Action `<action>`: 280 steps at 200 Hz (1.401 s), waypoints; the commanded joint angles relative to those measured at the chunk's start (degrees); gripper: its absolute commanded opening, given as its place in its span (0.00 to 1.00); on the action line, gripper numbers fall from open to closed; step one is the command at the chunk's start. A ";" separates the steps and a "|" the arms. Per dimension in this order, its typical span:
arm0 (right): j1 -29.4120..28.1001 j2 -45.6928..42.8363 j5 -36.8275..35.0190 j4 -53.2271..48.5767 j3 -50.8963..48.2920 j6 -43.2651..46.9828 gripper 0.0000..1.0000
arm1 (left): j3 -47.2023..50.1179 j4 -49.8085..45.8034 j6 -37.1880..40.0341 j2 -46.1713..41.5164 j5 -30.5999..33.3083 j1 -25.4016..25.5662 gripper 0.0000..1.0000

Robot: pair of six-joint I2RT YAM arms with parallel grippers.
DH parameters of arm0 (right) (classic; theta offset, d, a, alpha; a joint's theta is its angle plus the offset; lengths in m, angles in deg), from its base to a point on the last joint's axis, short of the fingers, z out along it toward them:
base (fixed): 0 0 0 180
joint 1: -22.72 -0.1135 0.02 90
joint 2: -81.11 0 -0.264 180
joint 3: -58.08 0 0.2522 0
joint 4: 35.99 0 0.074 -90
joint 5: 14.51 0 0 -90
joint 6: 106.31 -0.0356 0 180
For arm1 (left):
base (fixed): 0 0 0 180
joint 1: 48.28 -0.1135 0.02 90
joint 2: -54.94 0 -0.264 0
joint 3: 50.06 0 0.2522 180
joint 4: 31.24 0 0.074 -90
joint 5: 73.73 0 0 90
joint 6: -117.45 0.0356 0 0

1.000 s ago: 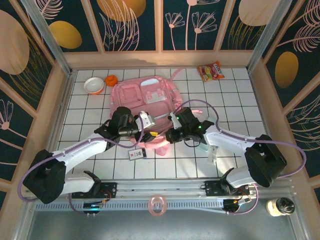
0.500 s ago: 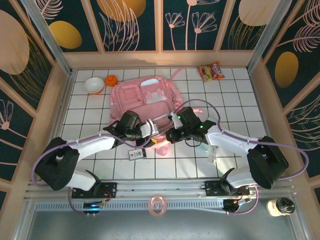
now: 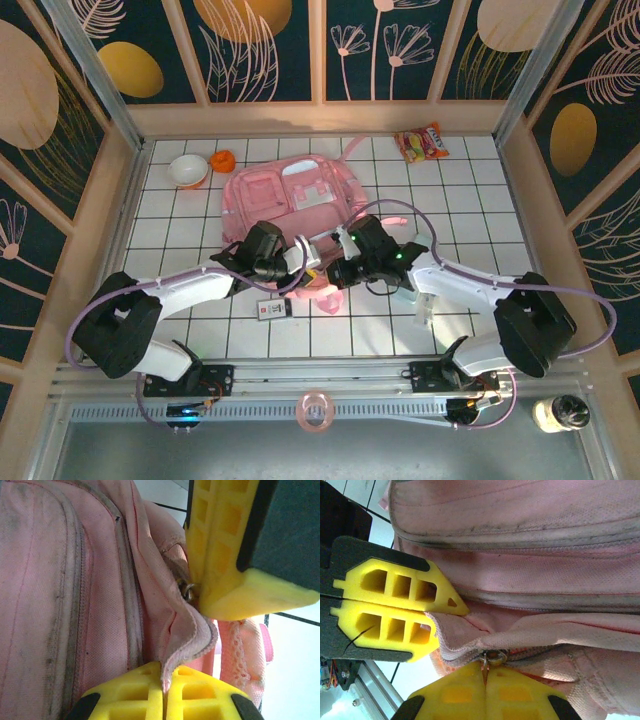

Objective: Pack the student bag

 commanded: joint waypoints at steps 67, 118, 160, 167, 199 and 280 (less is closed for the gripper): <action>-0.69 -2.11 3.59 3.67 0.60 -1.18 0.00 | -2.95 10.13 -6.93 -0.93 -3.31 1.75 0.15; 3.25 -3.95 9.41 4.39 0.32 2.84 0.00 | -0.15 13.75 -12.21 -2.14 -7.15 1.82 0.45; 5.30 -5.59 12.25 4.18 -1.20 5.04 0.00 | 0.44 13.09 -14.77 -1.02 0.26 1.84 0.11; 5.84 -5.87 12.25 3.66 -1.46 5.52 0.00 | 0.52 12.05 -14.39 -1.22 0.46 1.86 0.17; 7.32 -5.90 12.92 1.83 -1.11 7.47 0.00 | 2.17 9.90 -13.60 -4.01 2.35 1.82 0.26; 5.25 -5.38 14.13 4.89 -0.83 7.53 0.00 | 3.26 11.19 -15.46 -6.22 1.79 1.84 0.00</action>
